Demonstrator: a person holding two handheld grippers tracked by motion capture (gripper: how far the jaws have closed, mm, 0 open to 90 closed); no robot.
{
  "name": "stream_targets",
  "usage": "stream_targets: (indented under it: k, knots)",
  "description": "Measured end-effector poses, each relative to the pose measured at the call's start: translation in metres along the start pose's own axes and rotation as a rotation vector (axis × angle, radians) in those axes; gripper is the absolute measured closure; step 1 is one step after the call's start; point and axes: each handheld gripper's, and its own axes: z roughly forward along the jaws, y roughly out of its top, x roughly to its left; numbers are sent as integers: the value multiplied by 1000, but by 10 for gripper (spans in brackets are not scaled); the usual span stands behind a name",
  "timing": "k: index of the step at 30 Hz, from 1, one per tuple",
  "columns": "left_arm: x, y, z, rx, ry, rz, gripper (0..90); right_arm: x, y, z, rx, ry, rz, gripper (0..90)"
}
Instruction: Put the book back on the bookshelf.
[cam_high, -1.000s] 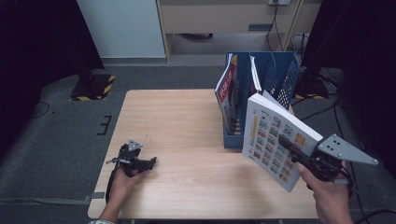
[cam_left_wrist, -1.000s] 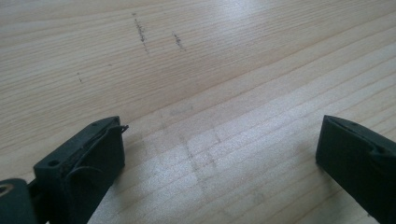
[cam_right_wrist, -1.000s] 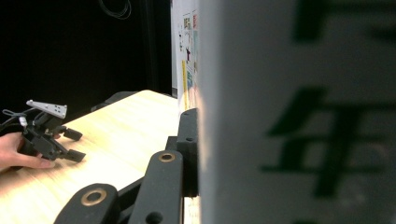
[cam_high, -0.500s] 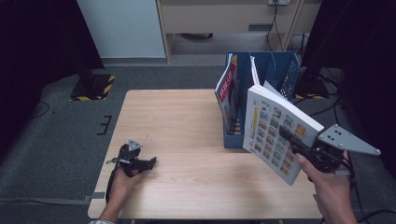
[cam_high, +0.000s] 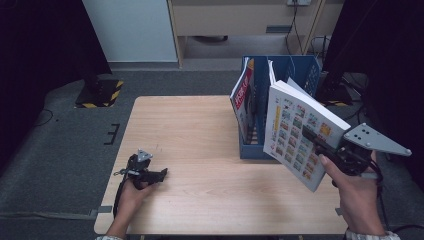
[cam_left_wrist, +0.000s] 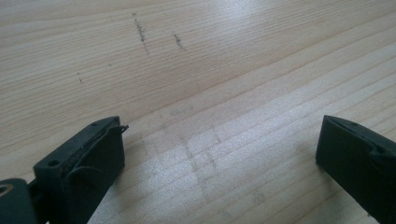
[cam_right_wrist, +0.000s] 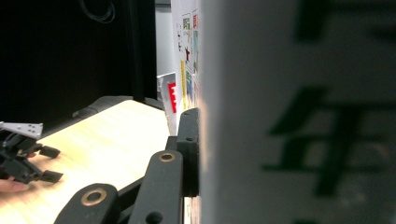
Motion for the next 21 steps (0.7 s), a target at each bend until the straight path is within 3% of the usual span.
stream_targets:
  k: [21]
  knots:
    - [0,0,0,0,2,-1,4,-20,8,10,13,-81,23,739]
